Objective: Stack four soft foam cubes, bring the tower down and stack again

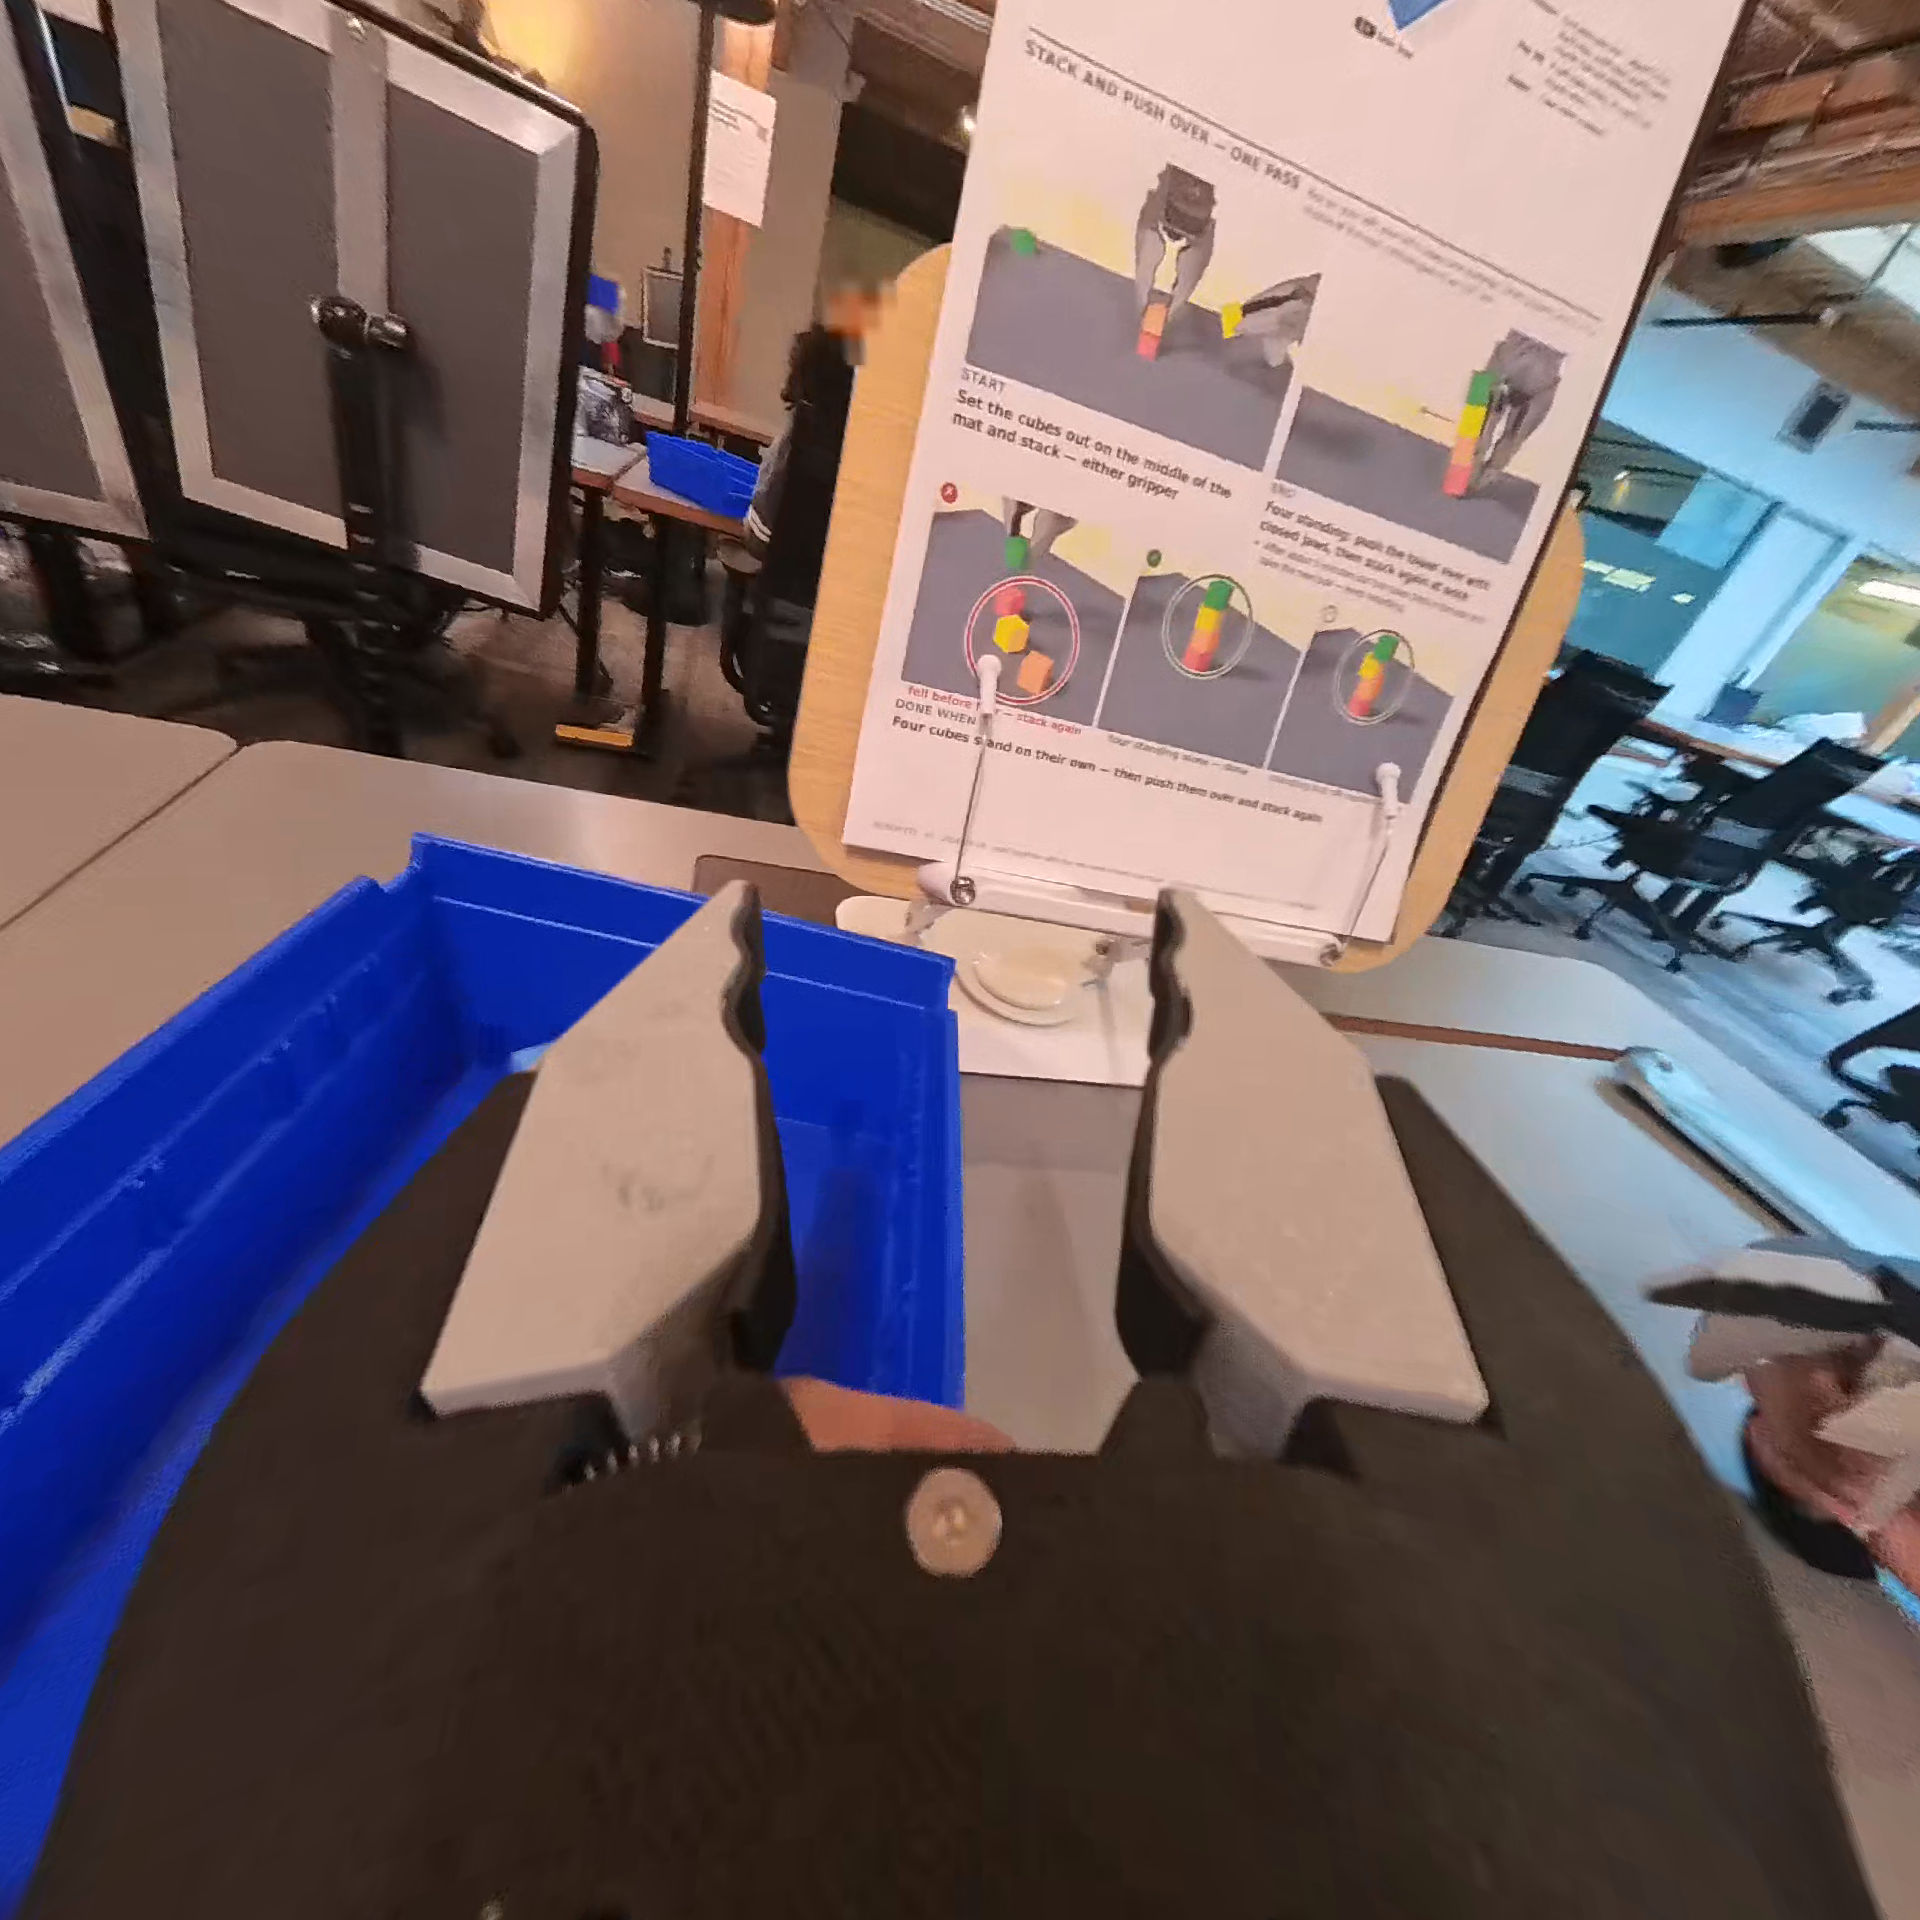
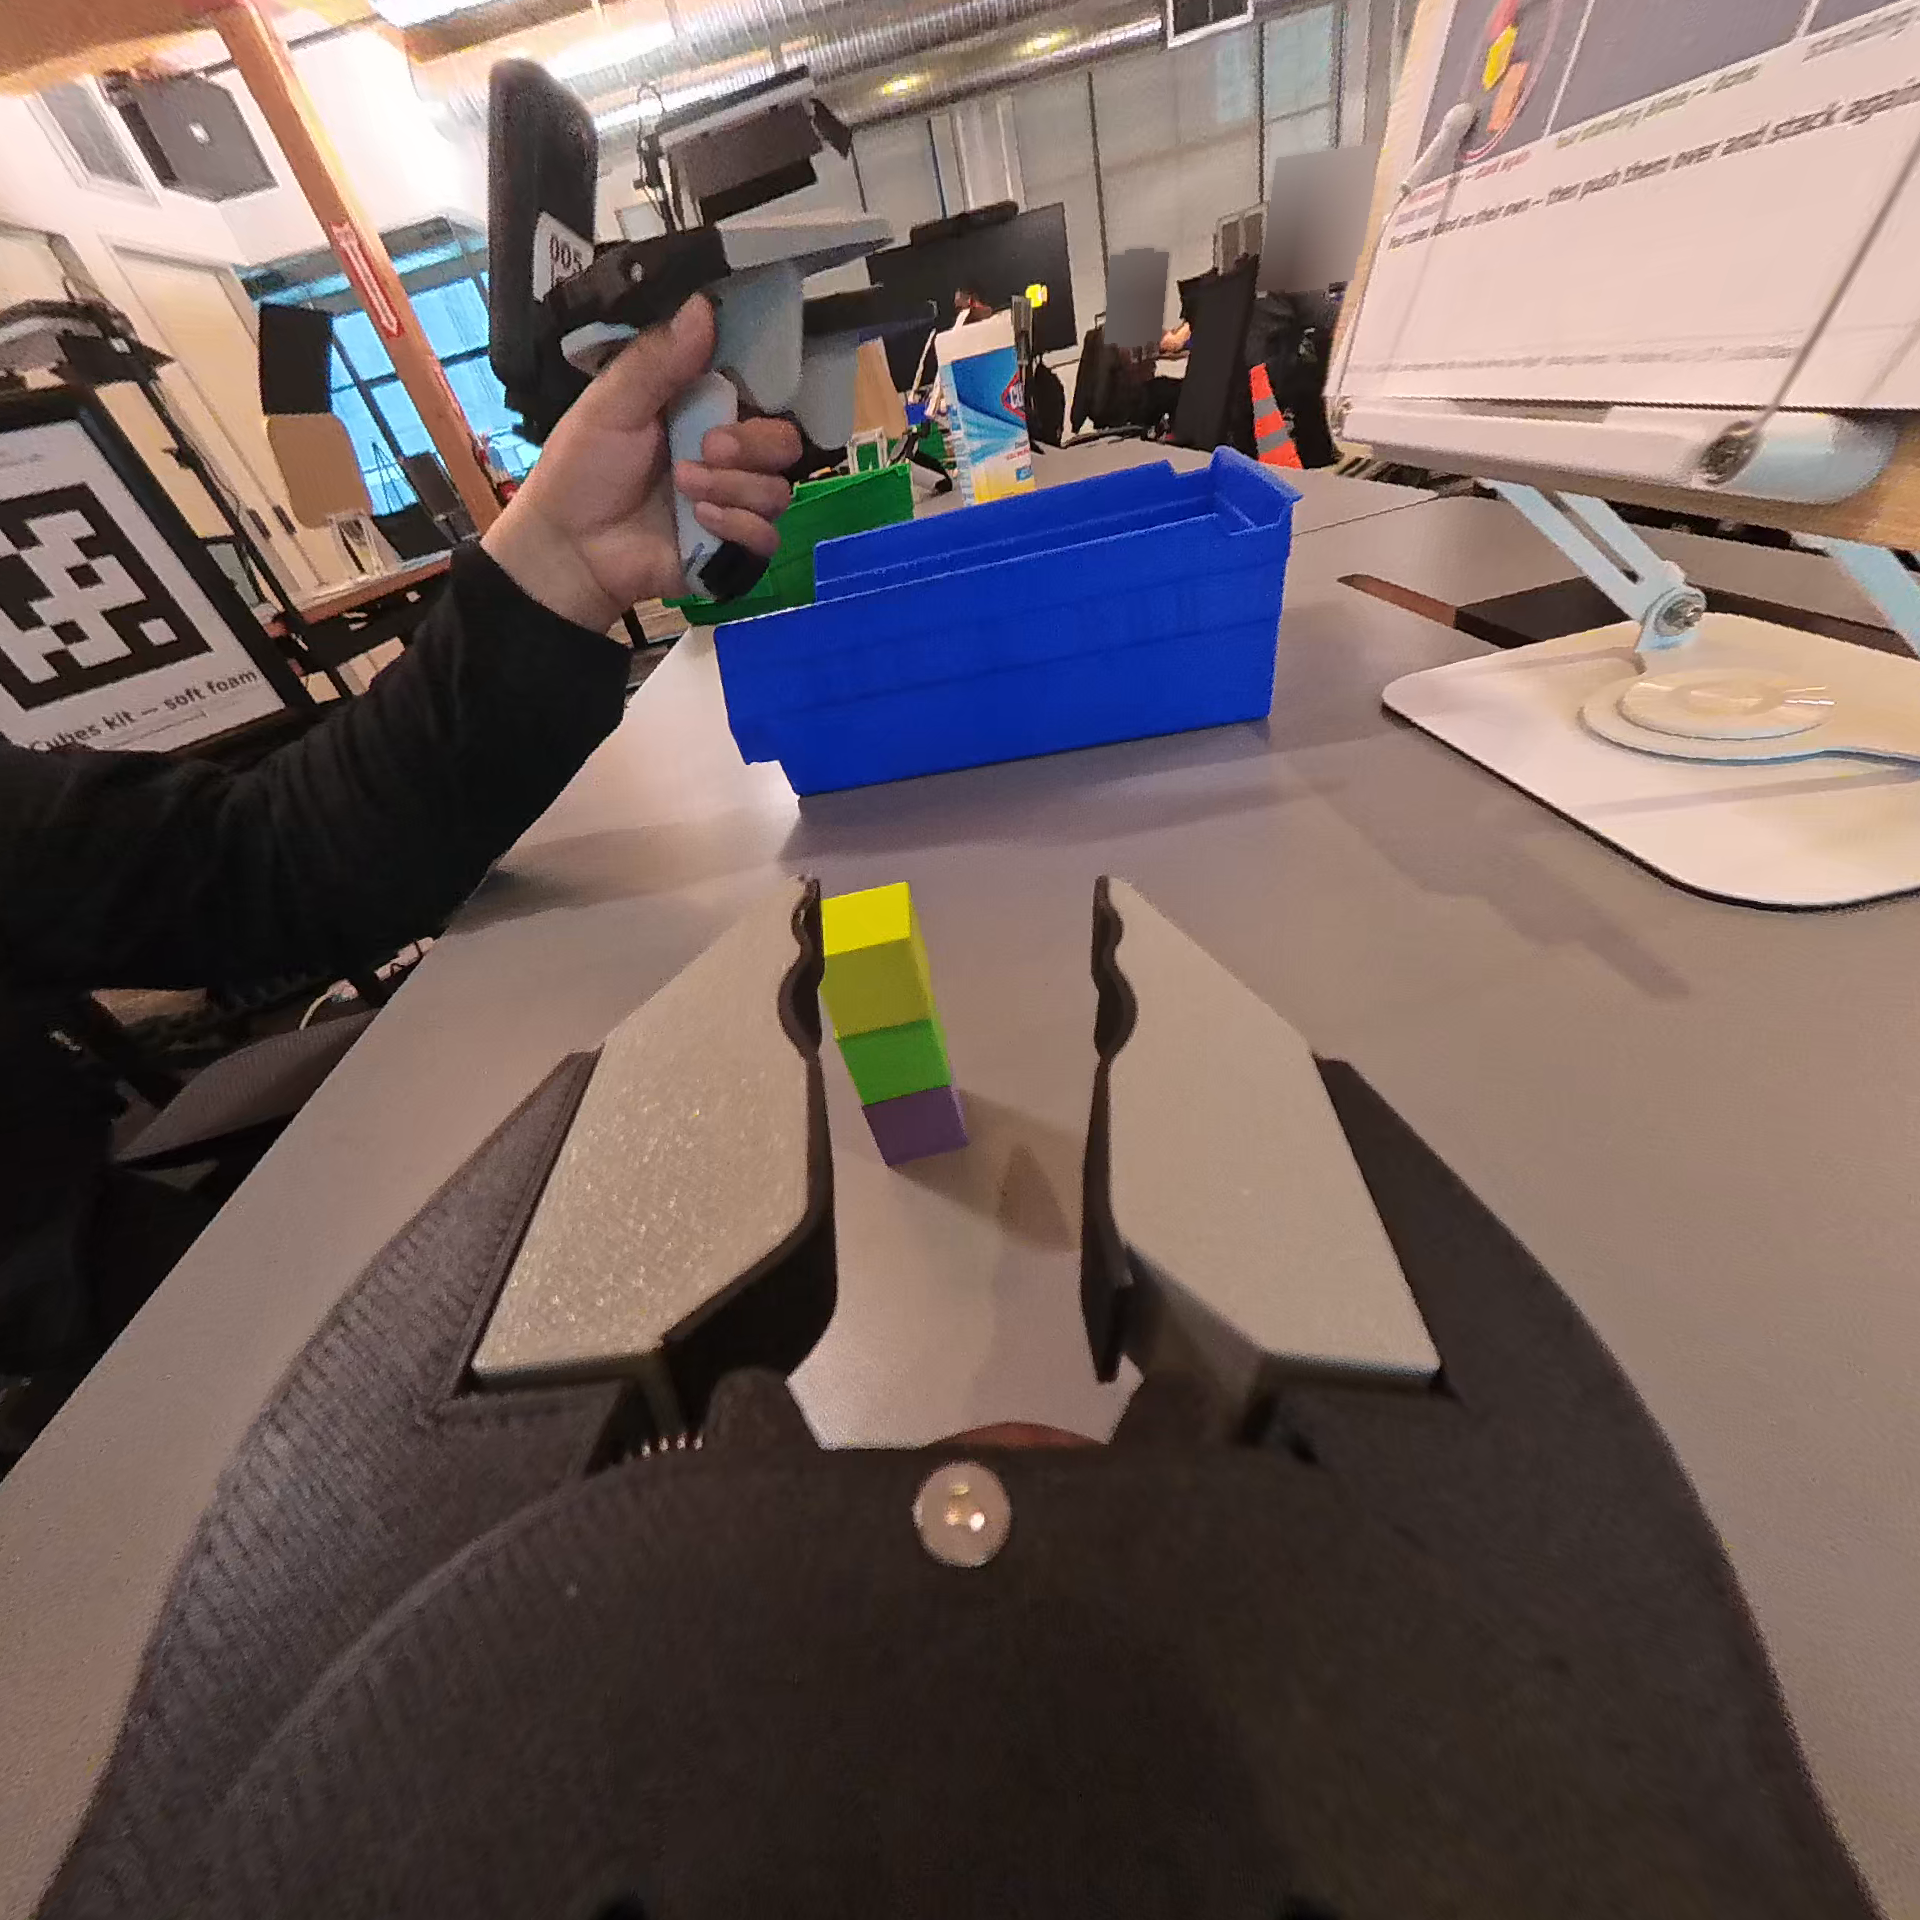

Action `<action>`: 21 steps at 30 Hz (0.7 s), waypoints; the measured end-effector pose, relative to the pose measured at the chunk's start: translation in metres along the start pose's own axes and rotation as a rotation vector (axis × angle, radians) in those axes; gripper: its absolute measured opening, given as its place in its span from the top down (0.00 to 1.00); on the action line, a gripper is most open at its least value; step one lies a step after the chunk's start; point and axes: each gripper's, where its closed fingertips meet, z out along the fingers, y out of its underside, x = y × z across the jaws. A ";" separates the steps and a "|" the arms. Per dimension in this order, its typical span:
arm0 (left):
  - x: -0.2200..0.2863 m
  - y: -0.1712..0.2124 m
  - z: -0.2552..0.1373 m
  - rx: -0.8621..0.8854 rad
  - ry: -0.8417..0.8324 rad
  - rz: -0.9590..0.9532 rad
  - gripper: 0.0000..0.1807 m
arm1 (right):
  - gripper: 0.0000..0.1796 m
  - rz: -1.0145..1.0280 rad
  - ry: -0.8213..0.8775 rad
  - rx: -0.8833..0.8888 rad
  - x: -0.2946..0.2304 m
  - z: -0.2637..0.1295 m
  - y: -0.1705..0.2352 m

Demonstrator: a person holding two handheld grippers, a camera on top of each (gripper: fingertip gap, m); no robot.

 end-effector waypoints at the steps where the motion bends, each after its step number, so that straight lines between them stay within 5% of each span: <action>1: -0.003 0.000 0.002 -0.009 -0.020 0.034 0.59 | 0.73 -0.001 -0.004 -0.003 -0.001 0.001 0.000; 11: -0.046 0.056 -0.013 -0.219 -0.142 0.173 0.59 | 0.73 -0.010 -0.013 -0.019 -0.006 0.003 0.003; 16: -0.019 0.093 -0.010 -0.278 -0.038 0.078 0.61 | 0.73 -0.016 -0.014 -0.020 -0.010 0.004 0.004; 21: -0.003 0.088 -0.001 -0.258 -0.058 0.177 0.61 | 0.73 -0.026 -0.013 -0.027 -0.016 0.003 0.005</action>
